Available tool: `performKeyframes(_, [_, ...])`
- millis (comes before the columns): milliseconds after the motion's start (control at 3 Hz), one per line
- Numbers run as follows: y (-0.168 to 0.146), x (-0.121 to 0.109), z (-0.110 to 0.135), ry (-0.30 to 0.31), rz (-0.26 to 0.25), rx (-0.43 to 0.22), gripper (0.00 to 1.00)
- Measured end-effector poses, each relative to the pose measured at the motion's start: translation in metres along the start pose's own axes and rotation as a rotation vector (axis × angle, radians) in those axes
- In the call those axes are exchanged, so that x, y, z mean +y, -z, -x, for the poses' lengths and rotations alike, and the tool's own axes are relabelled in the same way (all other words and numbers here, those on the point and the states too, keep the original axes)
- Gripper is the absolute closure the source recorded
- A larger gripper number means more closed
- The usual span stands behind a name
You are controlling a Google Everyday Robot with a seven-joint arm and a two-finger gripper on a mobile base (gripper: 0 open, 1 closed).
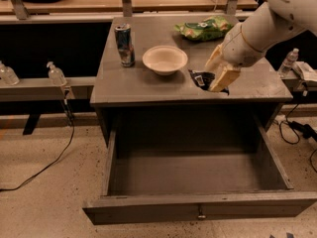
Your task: Pick rxbar blueberry from top drawer and place on counter
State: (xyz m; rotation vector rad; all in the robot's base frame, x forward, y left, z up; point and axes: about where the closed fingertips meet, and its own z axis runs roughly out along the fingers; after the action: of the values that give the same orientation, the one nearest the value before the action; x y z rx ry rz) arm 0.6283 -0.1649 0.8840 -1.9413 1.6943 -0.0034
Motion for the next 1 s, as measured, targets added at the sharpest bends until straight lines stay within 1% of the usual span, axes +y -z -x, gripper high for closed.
performKeyframes(333, [0.0093, -0.0183, -0.0154, -0.071, -0.053, 0.067, 1.00])
performKeyframes(667, [0.0093, -0.0182, -0.0154, -0.071, -0.053, 0.067, 1.00])
performKeyframes(1000, [0.0085, -0.0216, -0.0178, -0.090, -0.051, 0.067, 1.00])
